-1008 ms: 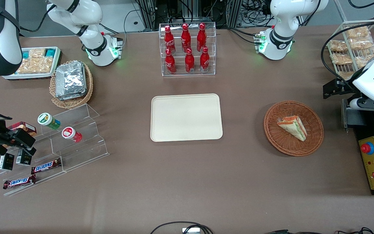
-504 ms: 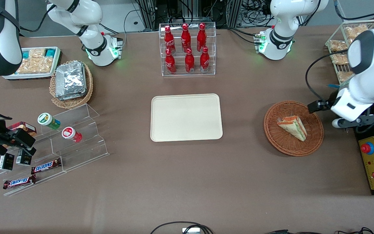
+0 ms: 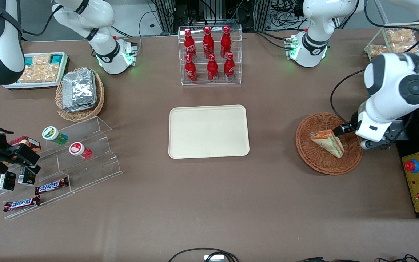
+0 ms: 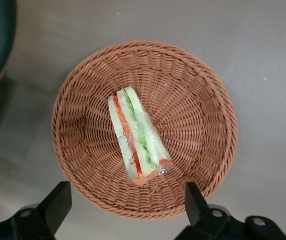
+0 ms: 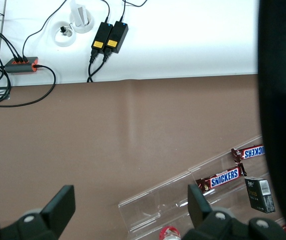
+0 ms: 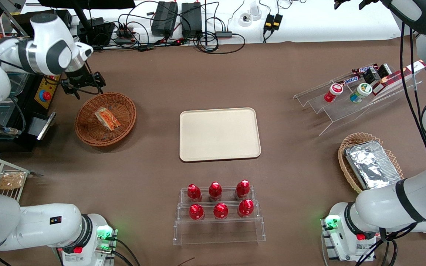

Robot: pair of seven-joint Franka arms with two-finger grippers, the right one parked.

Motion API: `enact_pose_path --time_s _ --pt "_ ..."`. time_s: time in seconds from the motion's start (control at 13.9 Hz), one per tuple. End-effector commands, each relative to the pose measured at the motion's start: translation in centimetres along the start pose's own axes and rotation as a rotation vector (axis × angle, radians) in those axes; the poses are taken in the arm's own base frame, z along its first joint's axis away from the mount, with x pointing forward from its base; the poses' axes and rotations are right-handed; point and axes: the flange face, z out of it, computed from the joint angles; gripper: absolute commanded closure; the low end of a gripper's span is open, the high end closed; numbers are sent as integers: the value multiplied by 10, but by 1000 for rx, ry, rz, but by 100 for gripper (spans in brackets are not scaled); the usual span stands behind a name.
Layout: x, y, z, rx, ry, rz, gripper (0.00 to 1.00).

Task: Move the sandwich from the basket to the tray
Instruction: 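Lower the open left gripper around the sandwich and close it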

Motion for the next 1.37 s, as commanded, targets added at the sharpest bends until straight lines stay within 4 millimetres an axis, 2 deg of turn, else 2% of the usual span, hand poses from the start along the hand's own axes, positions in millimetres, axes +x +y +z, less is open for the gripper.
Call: enact_pose_path --time_s 0.0,0.29,0.94,1.3 --pt "-8 1 12 13 33 -94 0" --pt "-10 5 42 -14 51 -208 0" --pt "-24 7 111 -61 64 -269 0" --pt "-24 8 131 -67 57 -287 0"
